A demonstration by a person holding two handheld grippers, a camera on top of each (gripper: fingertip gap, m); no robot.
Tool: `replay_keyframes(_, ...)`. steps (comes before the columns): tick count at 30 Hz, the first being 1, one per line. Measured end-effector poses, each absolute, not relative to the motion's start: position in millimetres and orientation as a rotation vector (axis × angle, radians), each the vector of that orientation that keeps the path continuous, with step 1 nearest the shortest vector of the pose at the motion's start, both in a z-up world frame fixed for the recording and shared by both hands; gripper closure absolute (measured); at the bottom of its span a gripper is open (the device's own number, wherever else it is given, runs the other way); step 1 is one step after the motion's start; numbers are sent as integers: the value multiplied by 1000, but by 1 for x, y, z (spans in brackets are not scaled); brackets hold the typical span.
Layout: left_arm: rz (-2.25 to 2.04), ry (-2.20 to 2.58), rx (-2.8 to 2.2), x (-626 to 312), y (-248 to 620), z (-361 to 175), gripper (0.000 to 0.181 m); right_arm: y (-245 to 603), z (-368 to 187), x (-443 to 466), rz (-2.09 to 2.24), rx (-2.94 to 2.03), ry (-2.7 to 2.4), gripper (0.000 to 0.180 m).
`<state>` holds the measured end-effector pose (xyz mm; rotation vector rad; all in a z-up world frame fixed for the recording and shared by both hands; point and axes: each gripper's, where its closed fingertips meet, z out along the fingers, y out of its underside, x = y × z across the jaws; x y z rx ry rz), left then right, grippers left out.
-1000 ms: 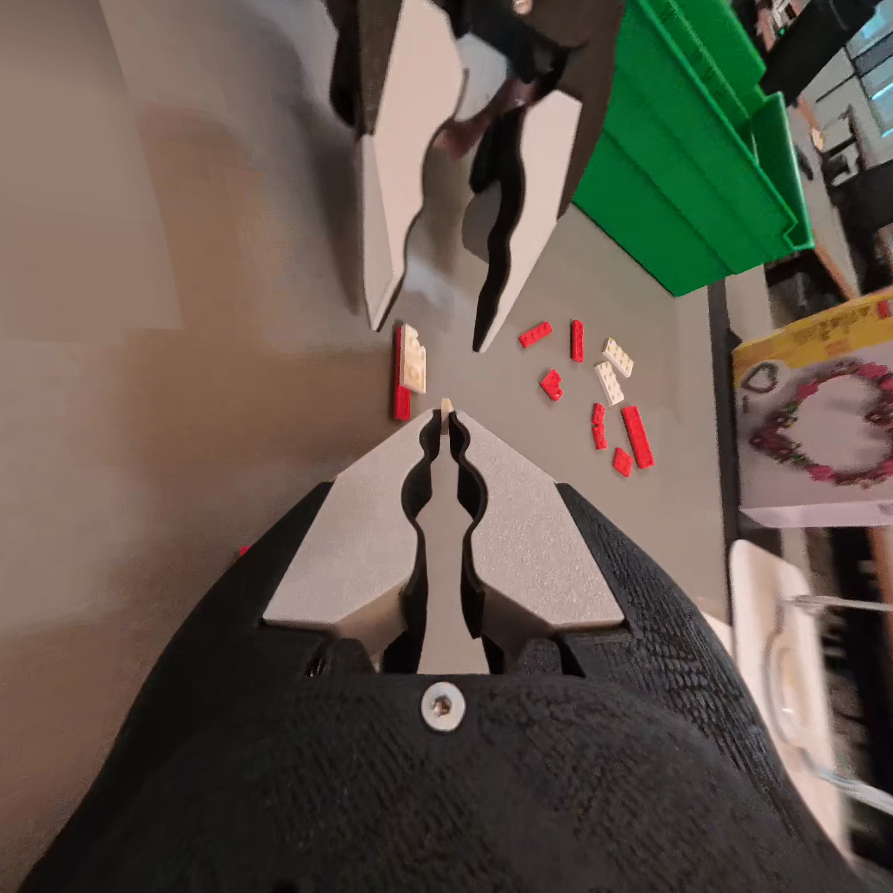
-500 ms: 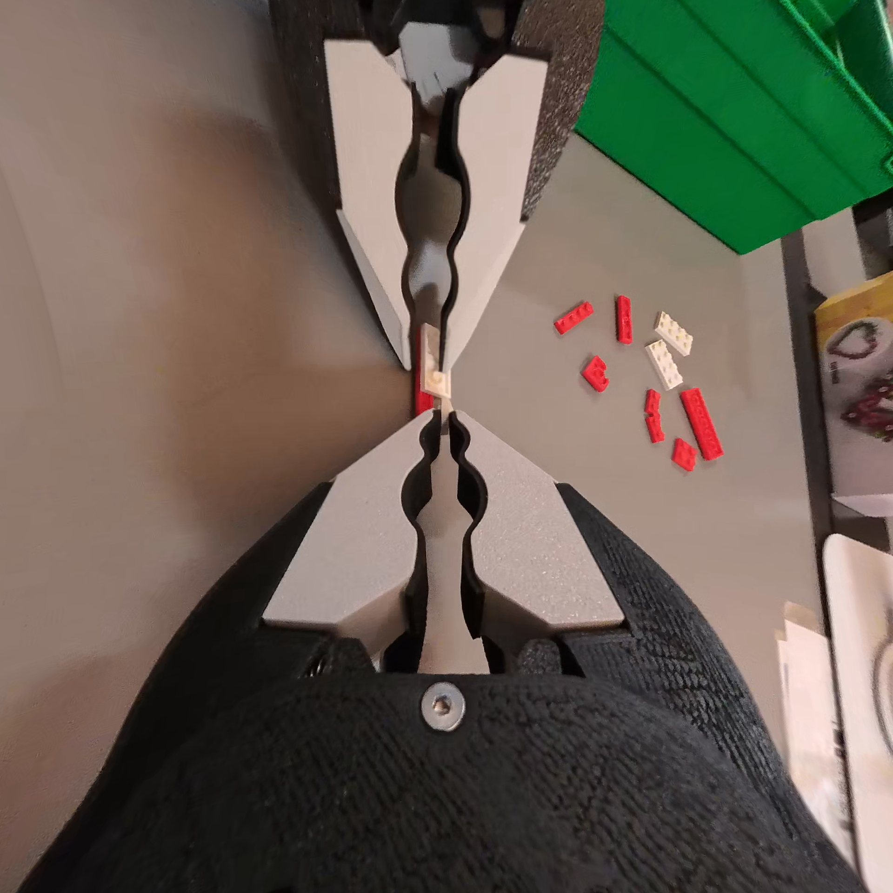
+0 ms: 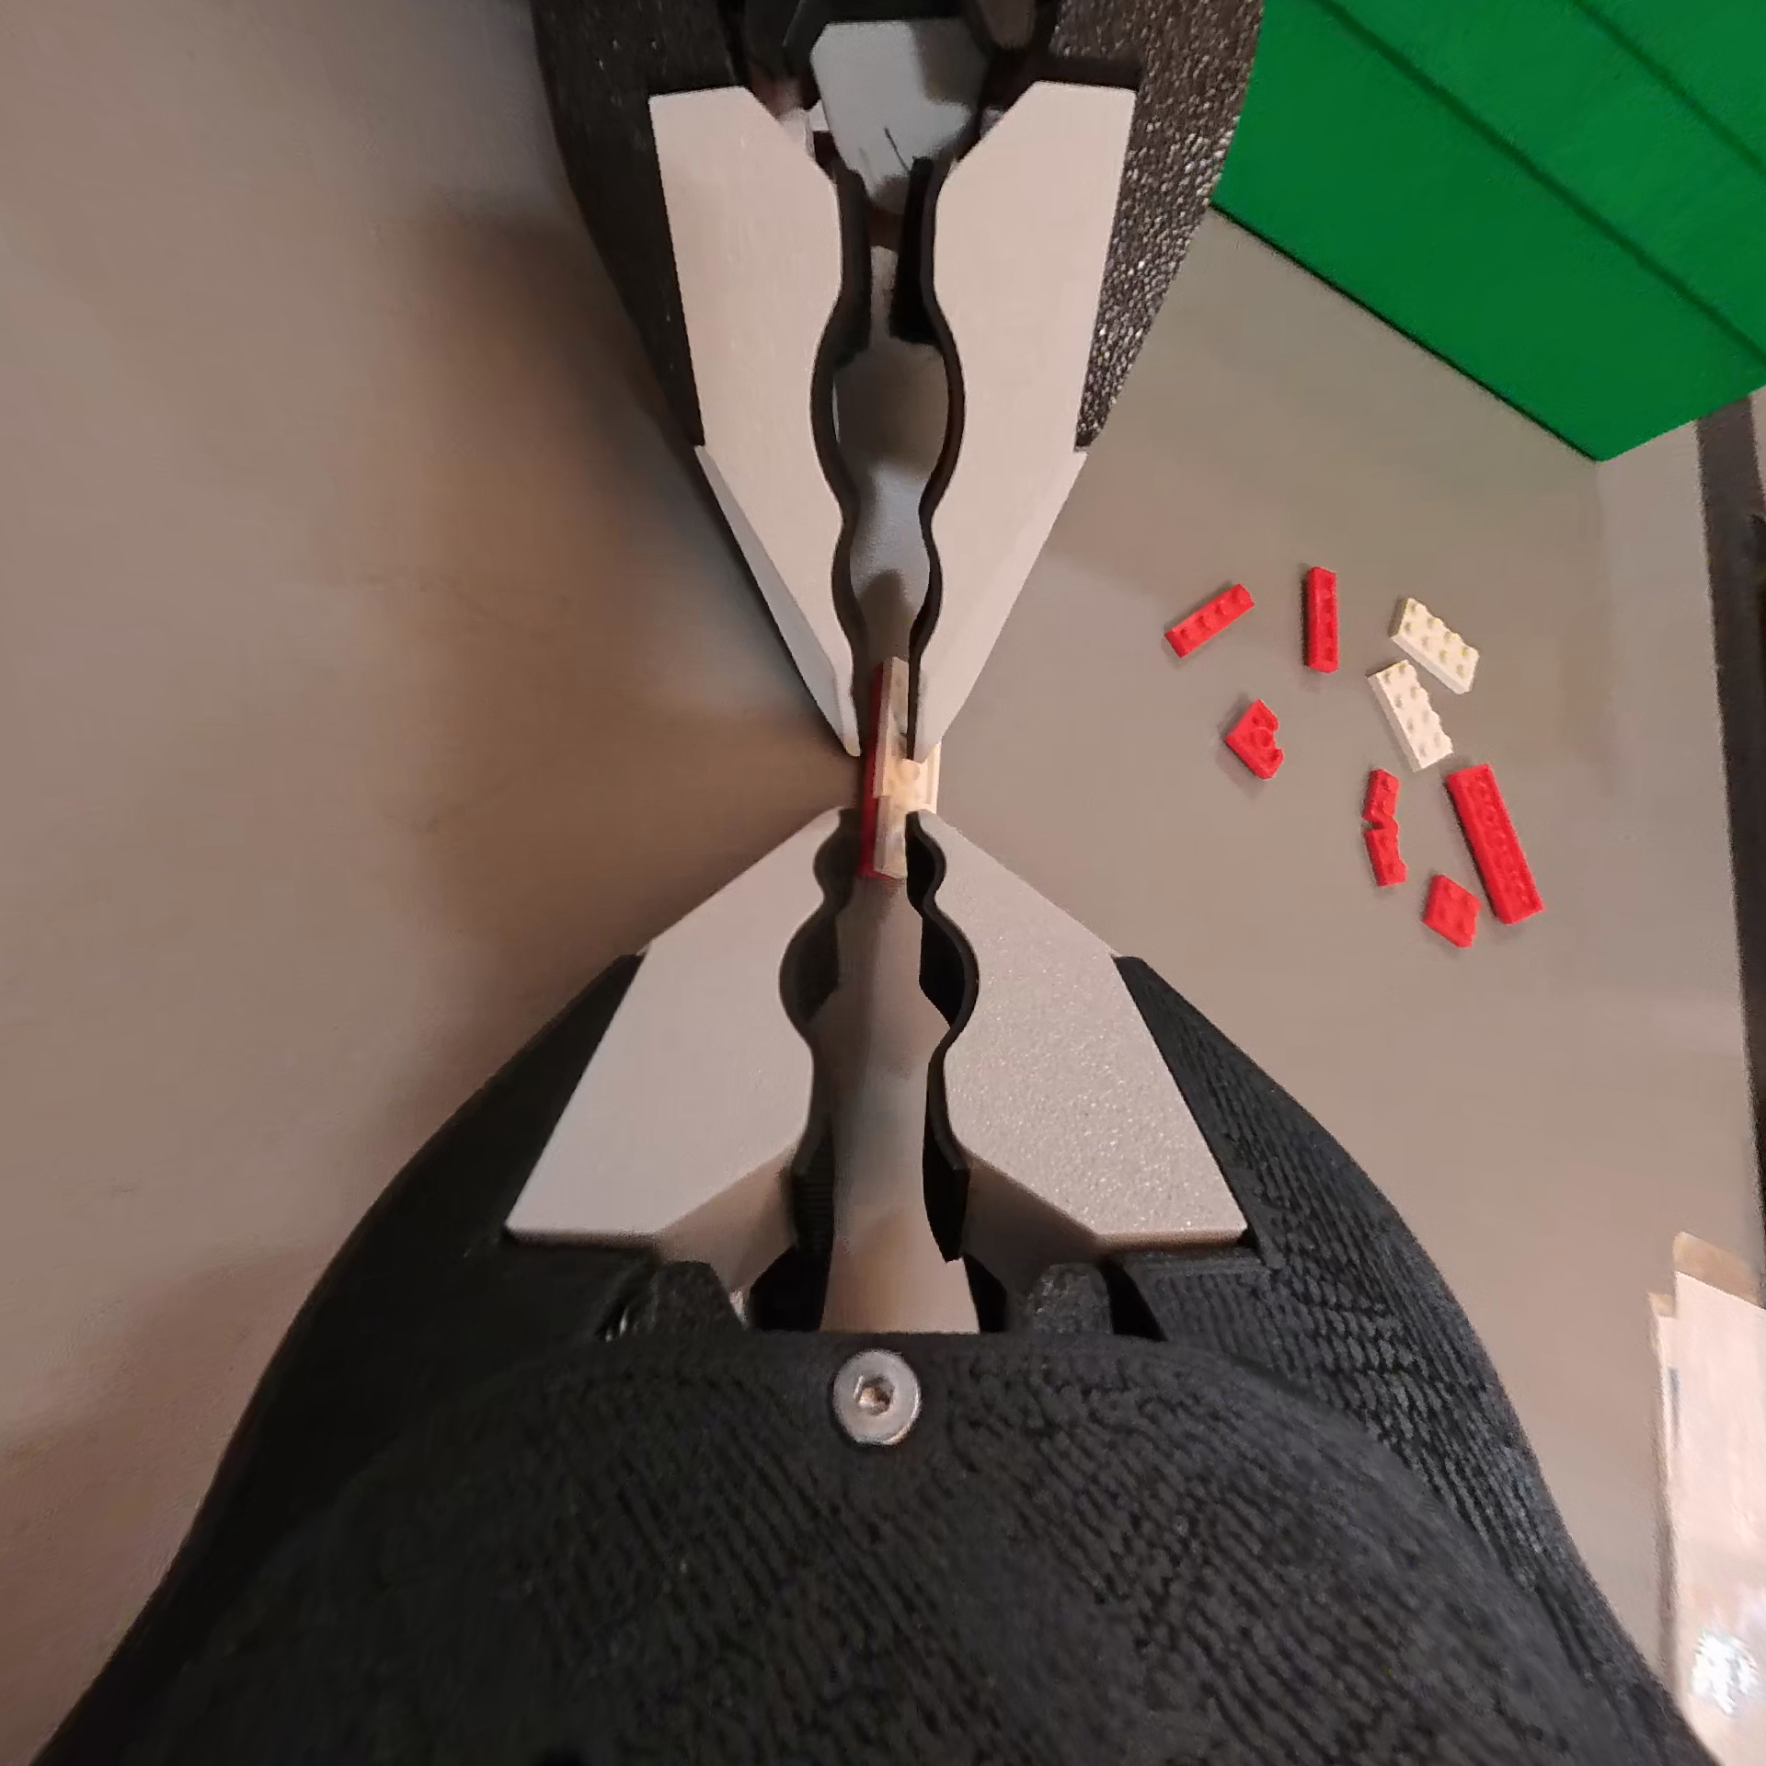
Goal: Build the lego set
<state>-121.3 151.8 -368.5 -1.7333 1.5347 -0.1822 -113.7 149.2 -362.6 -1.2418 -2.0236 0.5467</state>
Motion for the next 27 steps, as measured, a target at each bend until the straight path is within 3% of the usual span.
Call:
replay_keyframes(10,-182,1524,-1741,-120,153,-369,175,146,-362,-111,558,-1242,-2036,156)
replay_keyframes(27,-277,1434,-1784,-118,156,-366,176,160,-365,-111,285,-1084,-2036,168)
